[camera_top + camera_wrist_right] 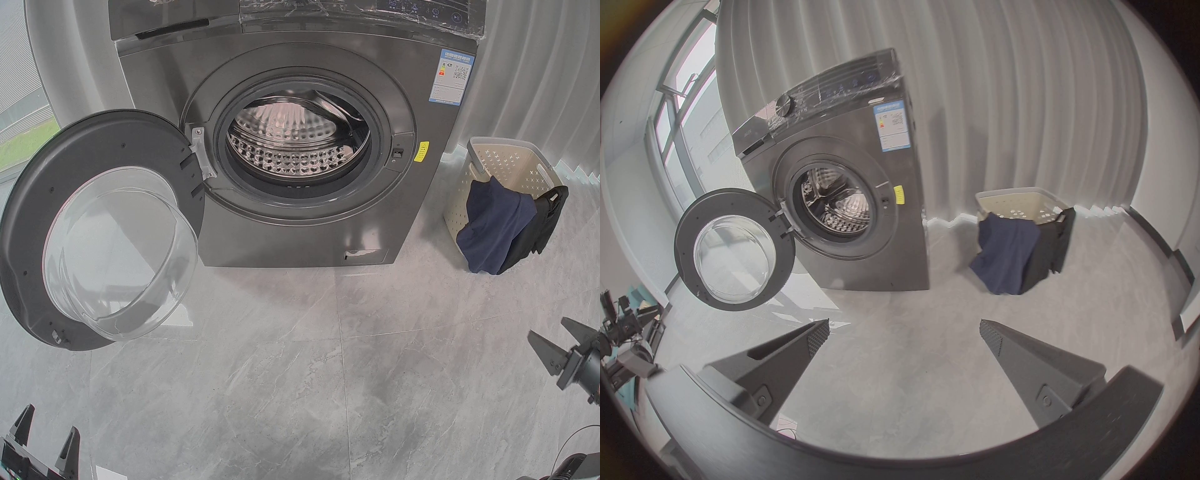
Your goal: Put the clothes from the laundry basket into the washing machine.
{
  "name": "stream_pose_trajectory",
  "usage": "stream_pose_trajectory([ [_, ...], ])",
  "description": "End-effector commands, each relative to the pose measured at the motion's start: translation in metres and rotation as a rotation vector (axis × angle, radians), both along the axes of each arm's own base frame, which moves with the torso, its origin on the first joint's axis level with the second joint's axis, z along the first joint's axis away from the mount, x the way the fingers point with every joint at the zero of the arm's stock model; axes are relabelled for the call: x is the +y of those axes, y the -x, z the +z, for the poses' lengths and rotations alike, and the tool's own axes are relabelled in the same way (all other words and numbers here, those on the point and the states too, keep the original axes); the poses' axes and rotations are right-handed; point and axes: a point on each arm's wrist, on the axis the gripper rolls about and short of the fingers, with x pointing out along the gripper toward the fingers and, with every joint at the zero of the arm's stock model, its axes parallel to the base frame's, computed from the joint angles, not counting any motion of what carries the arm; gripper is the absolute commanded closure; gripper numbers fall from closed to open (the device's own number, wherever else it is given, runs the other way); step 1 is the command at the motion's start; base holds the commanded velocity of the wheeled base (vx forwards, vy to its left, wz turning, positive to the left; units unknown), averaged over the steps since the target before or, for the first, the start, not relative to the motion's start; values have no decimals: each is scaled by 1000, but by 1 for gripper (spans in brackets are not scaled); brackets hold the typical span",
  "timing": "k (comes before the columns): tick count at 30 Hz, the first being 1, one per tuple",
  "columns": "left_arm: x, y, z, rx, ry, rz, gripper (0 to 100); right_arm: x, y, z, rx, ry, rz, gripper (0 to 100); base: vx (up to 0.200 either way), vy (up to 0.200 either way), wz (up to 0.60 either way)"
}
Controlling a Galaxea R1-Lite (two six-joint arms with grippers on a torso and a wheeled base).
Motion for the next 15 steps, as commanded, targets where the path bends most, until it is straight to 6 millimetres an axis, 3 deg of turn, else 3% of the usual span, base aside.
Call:
stream_pose_trajectory([
  [1,0,0,-5,-1,0,0,0,-23,95,-66,-147,4,-141,0,0,0,0],
  [6,0,0,-5,1,0,0,0,-23,109,-79,-160,2,-132,0,0,0,0],
  [15,0,0,-5,2,1,0,0,-24,109,-85,-156,90,-204,0,0,0,0],
])
